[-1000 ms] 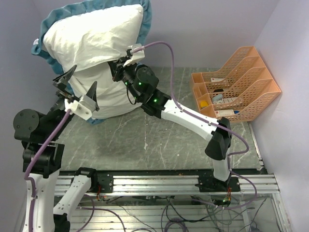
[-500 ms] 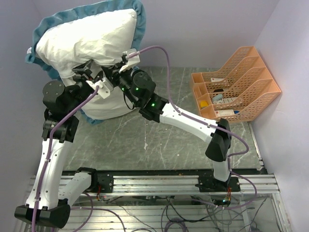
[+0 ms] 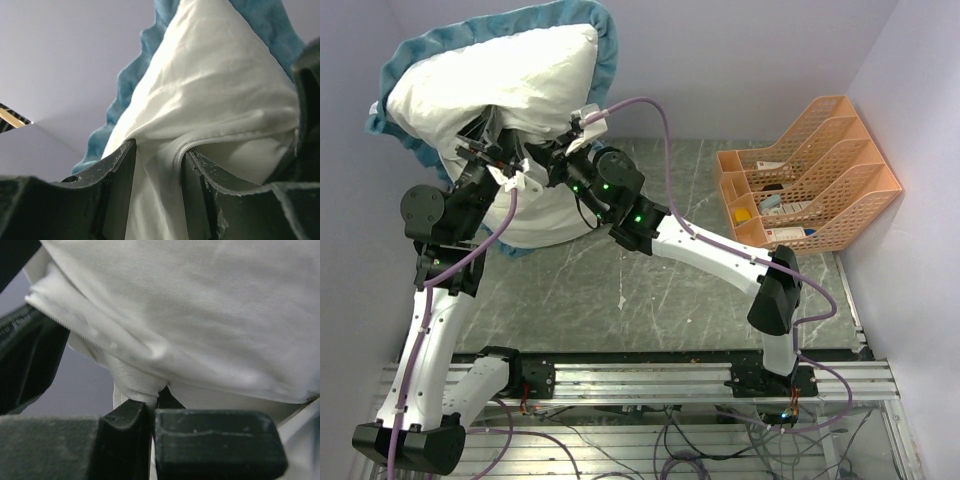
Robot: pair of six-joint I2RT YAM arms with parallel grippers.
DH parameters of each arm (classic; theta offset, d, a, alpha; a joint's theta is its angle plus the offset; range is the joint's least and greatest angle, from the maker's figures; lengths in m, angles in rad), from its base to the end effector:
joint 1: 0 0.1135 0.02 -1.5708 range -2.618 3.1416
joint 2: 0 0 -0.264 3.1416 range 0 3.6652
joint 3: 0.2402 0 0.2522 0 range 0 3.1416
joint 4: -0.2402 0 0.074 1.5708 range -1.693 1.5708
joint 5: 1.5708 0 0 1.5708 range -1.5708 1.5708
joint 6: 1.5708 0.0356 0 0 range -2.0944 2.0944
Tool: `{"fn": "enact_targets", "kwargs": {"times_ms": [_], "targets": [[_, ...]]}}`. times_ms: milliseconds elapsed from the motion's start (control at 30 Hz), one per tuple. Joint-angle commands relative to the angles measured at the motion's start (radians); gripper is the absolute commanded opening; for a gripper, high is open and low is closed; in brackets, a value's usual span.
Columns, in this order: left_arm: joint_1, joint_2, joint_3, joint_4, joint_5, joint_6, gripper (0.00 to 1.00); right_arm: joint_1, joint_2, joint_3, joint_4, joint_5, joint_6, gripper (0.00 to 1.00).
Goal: Remove the pillowcase from the pillow
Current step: Remove the pillow from the pillowcase.
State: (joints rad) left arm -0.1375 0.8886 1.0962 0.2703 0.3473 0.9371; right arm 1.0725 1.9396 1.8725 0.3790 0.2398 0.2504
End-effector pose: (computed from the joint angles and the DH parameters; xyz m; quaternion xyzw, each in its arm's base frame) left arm 0.1730 -0.0362 0.4770 0.3888 0.3642 0.2448 0.8101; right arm 0.2306 0.4061 0.4365 -0.1449 0.5744 0.4374 0.6765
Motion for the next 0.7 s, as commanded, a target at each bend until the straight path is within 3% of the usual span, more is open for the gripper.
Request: {"fn": "enact_targets", "kwargs": {"times_ms": [0, 400, 567, 667], "targets": [[-0.004, -0.004, 0.011, 0.163, 0.045, -0.061, 0.52, 0.012, -0.012, 0.022, 0.036, -0.121, 0.013, 0.0], [-0.032, 0.061, 0.182, -0.024, 0.101, -0.18, 0.63, 0.054, 0.031, 0.02, 0.044, -0.455, -0.009, 0.0], [-0.034, 0.101, 0.289, -0.163, 0.081, -0.228, 0.58, 0.115, -0.011, -0.131, 0.102, -0.485, -0.055, 0.0], [-0.034, 0.11, 0.319, -0.237, 0.074, -0.223, 0.55, 0.151, -0.072, -0.317, 0.173, -0.458, -0.08, 0.0]]}}
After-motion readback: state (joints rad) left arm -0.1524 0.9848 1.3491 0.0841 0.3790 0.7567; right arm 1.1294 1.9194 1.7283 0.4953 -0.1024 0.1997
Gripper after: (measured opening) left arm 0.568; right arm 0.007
